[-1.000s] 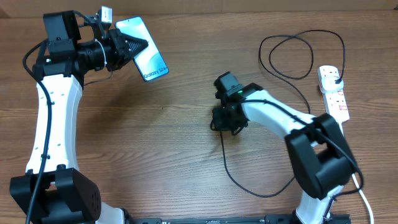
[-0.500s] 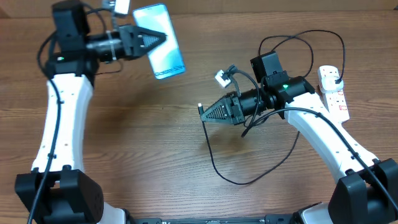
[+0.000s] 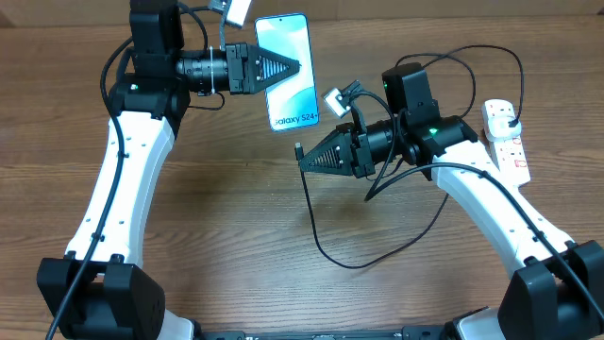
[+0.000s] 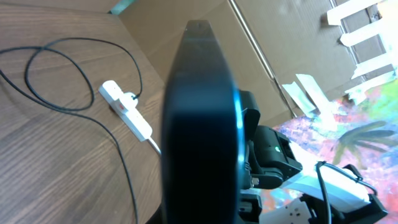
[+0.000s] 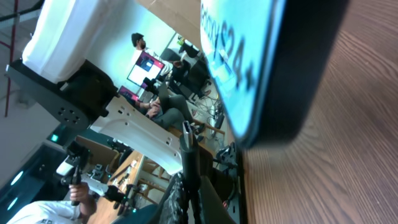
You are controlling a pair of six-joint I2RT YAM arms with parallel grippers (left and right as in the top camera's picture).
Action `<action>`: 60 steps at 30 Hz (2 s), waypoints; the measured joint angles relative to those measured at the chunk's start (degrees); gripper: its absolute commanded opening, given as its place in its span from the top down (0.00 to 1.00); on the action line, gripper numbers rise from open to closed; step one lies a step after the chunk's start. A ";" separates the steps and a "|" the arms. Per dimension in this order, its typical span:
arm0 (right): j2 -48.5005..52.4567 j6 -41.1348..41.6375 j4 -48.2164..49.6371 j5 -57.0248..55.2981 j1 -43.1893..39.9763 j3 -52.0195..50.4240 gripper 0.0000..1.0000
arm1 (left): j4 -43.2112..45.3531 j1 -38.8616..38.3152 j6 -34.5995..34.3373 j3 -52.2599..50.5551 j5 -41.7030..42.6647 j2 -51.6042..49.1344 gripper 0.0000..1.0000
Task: Plug charger to phone and switch on socket
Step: 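Lift the plug with the right gripper toward the phone's bottom port, then push the plug into the phone's port with the right gripper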
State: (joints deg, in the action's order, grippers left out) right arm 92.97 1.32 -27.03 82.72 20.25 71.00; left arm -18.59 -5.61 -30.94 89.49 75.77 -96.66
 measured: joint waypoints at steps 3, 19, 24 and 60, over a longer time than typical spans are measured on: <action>0.00 4.24 5.38 0.28 -0.02 0.00 0.96 | -0.20 0.00 -1.36 0.00 0.37 0.00 0.96; 0.00 10.69 7.04 -2.32 0.00 0.00 0.96 | -0.72 0.00 -2.08 0.00 2.71 0.00 0.96; 0.00 10.71 7.04 -1.90 0.00 0.00 0.96 | -0.72 0.00 -1.49 0.00 2.69 0.00 0.96; 0.04 21.22 16.98 -4.20 0.09 -0.20 0.96 | -3.74 0.57 -0.31 0.11 1.38 0.00 0.96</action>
State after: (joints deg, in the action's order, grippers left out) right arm 93.01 22.55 -10.04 78.52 20.34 70.81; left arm -22.33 -5.04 -31.24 89.60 77.14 -96.66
